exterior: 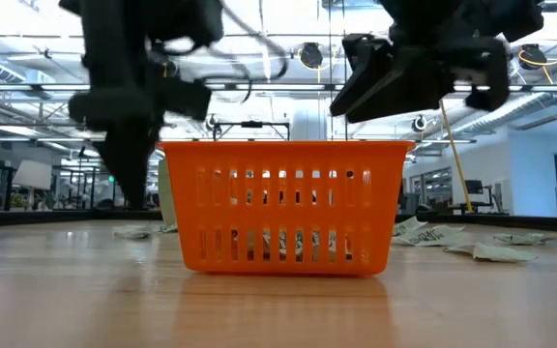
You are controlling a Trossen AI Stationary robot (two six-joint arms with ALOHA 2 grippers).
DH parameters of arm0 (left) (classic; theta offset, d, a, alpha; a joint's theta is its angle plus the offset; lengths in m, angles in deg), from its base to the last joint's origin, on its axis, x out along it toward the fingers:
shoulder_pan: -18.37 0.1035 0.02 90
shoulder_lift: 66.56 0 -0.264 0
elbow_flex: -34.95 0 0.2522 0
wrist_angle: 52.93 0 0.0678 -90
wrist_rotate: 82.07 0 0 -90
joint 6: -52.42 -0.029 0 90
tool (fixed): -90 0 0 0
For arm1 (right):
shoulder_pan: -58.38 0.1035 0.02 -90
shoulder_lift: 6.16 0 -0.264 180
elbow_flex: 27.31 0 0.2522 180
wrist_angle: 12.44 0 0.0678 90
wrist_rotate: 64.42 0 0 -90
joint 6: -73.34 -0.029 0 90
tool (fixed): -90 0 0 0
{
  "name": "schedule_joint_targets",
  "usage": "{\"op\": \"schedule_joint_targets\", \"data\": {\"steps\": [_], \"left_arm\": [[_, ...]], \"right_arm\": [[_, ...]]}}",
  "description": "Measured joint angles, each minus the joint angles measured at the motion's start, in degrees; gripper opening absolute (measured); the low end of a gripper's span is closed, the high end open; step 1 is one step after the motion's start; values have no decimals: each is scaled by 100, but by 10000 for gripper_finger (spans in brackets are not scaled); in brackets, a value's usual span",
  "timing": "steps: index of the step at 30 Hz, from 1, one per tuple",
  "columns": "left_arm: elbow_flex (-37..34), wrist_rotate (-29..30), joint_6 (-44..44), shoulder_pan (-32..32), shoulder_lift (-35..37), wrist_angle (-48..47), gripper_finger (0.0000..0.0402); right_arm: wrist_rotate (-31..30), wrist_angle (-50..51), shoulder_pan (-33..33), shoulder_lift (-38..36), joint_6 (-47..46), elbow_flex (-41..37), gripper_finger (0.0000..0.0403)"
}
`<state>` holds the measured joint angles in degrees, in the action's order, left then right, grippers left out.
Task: Pick and place Stevia / Truvia into bins
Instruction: Put the stevia packet into the orange basket
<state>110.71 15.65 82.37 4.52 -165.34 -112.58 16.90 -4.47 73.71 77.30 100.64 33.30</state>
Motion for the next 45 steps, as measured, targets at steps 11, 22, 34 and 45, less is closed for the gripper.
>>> {"op": "schedule_joint_targets", "data": {"steps": [11,22,34,45], "left_arm": [[1052,163,-699,-249,12,192,28],[117,483,463,-9,-222,164,132],[-702,563,962,367,-182,740,177],[-658,512,264,326,-205,833,62]], "right_arm": [[277,8,2,0,-119,0,114],[277,58,2,0,-117,0,114],[277,51,2,0,-115,0,114],[277,49,2,0,-115,0,114]]}}
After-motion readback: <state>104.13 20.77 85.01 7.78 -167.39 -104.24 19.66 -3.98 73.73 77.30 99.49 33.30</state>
